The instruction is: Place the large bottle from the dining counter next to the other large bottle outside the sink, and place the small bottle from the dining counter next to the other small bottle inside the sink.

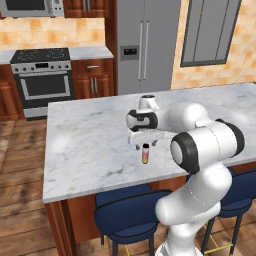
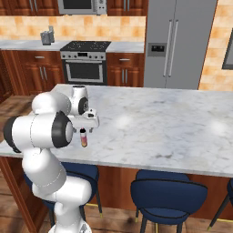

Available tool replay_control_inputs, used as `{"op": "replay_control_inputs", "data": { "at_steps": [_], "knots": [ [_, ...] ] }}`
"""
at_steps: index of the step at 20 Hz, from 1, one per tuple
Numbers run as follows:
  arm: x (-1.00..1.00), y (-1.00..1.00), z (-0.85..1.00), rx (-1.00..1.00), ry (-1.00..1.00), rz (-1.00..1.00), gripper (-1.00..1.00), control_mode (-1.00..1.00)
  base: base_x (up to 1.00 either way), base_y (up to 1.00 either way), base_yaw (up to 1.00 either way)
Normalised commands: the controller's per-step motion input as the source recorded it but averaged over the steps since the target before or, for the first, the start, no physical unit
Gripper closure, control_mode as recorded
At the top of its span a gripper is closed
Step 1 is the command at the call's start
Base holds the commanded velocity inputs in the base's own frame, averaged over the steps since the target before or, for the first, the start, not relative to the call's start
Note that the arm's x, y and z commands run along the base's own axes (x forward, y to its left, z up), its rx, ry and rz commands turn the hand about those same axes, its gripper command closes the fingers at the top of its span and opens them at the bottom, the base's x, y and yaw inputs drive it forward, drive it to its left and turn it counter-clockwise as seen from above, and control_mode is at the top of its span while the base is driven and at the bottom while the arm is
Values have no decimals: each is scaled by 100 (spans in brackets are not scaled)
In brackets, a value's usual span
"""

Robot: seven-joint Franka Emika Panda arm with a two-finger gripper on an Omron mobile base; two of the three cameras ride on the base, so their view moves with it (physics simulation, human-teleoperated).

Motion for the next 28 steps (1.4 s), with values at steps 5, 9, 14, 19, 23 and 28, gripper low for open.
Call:
{"op": "replay_control_inputs", "data": {
  "at_steps": [5, 9, 14, 19, 23, 28],
  "knots": [
    [0, 0, -1, 0, 0, 0, -100, -100, 0, 0, 0],
    [0, 0, 0, 0, 0, 0, 100, -100, 0, 0, 0],
    [0, 0, 0, 0, 0, 0, 100, -100, 0, 0, 0],
    [0, 0, 0, 0, 0, 0, 100, -100, 0, 0, 0],
    [-4, 0, 16, 0, 0, 0, 100, -100, 0, 0, 0],
    [-20, 0, 58, 2, -3, 0, 100, -100, 0, 0, 0]
  ]
}}
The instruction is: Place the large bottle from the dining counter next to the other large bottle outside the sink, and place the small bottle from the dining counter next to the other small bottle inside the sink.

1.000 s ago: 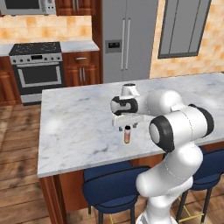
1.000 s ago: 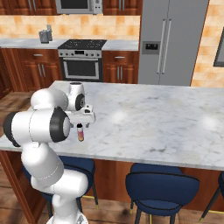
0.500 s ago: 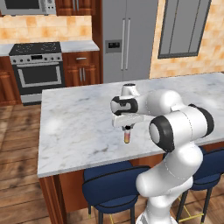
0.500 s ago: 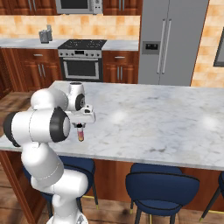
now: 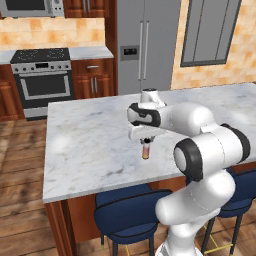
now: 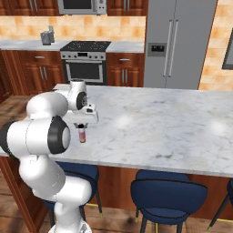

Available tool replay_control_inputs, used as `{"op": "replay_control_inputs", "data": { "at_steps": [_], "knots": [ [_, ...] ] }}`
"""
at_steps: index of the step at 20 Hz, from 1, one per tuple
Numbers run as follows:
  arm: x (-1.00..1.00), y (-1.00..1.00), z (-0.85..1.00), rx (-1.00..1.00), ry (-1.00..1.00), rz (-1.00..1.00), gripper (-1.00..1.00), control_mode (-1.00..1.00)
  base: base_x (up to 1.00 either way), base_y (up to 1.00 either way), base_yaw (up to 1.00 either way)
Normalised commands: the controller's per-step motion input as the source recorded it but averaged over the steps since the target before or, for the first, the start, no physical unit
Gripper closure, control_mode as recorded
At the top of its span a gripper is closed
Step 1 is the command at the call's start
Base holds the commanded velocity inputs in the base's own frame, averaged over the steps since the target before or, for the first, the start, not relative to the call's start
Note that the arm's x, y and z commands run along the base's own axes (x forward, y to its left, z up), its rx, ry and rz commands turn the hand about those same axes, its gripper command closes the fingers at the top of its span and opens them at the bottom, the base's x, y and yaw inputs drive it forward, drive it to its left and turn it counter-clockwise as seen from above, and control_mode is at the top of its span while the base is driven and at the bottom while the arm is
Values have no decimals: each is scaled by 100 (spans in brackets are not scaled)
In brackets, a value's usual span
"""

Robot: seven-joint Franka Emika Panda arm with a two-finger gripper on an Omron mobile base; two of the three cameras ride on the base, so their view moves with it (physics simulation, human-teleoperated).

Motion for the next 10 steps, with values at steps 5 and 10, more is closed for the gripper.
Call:
{"op": "replay_control_inputs", "data": {
  "at_steps": [5, 10],
  "knots": [
    [-51, 0, 63, 3, -5, 0, 100, -100, 0, 0, 0],
    [-53, 0, 70, 1, 0, 0, 100, -100, 0, 0, 0]
  ]
}}
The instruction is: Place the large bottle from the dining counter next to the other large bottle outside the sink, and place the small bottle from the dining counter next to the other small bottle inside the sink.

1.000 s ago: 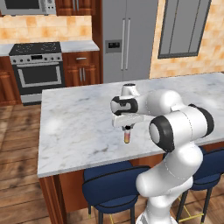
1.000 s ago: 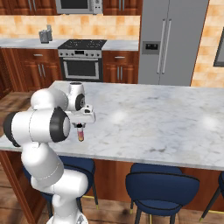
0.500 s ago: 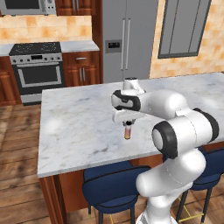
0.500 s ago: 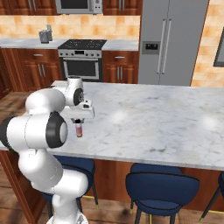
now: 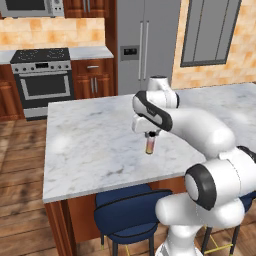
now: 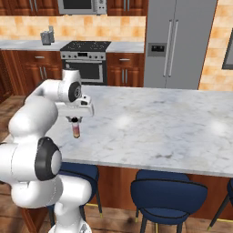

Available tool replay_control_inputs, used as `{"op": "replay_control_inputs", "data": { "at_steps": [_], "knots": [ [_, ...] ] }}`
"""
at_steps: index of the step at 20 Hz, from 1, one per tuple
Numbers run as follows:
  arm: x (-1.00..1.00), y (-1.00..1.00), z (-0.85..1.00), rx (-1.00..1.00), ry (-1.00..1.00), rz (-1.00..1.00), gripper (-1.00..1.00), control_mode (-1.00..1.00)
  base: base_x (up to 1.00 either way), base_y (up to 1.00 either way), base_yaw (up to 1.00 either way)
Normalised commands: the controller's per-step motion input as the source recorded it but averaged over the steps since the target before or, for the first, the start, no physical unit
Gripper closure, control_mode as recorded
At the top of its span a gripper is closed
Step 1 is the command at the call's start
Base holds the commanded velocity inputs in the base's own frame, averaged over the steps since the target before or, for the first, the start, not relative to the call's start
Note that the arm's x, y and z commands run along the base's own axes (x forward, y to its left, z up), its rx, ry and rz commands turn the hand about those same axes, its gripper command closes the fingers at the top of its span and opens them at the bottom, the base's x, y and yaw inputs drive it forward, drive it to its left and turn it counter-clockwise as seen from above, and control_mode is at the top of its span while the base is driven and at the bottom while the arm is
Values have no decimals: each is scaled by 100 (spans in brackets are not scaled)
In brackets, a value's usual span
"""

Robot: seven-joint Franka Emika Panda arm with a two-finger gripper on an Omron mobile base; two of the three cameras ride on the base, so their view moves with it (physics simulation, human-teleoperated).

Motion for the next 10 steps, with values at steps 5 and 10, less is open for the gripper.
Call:
{"op": "replay_control_inputs", "data": {
  "at_steps": [5, 10],
  "knots": [
    [-58, 0, 44, 0, 2, 0, 100, -100, 0, 0, 0],
    [-85, 0, 22, 0, -2, 0, 100, -100, 0, 0, 0]
  ]
}}
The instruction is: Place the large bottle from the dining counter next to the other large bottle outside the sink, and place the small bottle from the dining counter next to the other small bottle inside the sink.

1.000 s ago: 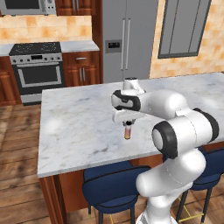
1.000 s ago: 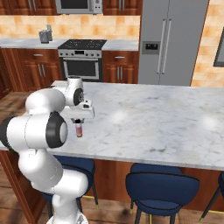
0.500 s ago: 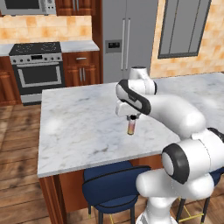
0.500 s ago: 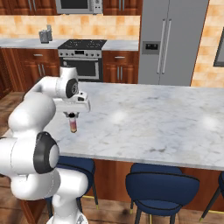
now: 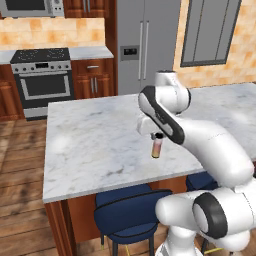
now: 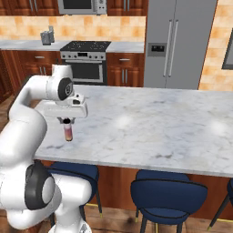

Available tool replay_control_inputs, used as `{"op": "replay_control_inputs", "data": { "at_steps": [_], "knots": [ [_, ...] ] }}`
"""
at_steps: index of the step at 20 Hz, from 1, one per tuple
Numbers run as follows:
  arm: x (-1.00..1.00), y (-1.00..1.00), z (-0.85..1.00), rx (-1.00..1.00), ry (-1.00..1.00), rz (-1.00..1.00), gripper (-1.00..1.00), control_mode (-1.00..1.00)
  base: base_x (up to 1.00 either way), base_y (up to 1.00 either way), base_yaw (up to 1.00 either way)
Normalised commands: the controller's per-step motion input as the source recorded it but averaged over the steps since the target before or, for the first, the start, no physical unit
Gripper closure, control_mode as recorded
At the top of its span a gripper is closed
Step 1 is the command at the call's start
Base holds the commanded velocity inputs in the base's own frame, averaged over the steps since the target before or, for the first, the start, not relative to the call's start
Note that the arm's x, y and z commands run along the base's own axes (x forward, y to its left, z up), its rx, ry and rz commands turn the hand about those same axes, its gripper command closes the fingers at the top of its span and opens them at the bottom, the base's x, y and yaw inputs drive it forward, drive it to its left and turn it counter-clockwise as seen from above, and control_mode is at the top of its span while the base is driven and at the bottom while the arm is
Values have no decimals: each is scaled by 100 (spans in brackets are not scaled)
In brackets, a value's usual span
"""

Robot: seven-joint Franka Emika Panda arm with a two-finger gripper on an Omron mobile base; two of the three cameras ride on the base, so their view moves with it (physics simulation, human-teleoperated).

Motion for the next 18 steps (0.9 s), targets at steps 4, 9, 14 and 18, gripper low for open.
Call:
{"op": "replay_control_inputs", "data": {
  "at_steps": [4, 9, 14, 18],
  "knots": [
    [-98, 0, 14, 0, -12, 0, 100, -100, 0, 0, 0],
    [-53, 0, 37, 0, -4, 0, 100, -100, 0, 0, 0],
    [-44, 0, 18, 0, 0, 0, 100, -100, 0, 0, 0],
    [-17, 0, 0, 0, 0, 0, 100, -100, 0, 0, 0]
  ]
}}
